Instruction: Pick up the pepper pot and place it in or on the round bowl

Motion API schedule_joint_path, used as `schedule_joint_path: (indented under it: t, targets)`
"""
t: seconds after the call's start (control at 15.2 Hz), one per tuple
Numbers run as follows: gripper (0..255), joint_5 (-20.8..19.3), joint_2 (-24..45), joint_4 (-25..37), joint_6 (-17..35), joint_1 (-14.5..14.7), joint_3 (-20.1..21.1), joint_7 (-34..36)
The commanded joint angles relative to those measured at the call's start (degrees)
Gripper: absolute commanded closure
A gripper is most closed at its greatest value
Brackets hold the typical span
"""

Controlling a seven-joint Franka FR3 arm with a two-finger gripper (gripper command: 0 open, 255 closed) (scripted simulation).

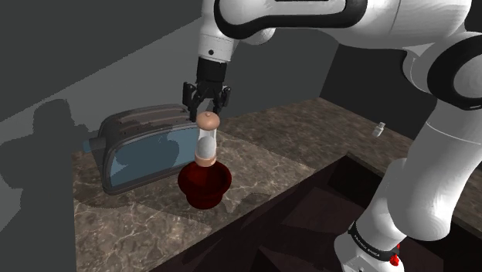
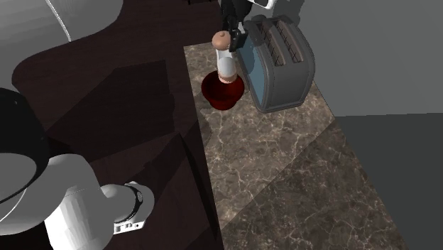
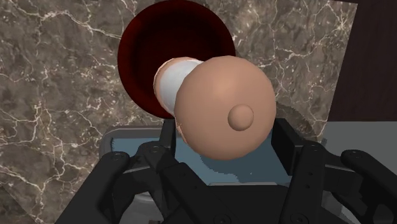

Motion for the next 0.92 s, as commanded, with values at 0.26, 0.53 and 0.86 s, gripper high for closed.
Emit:
schedule_joint_path:
  t: [0.26,0.53,0.86]
  targets:
    - [255,0.24,-0.15,-4.84,4.67,0.03,0.02,-0.88]
    - [255,0.36,0.1,-7.59,7.63,0.08,0.05,-1.4]
    - [255,0.38,0.17,-8.11,8.22,0.09,0.06,-1.5]
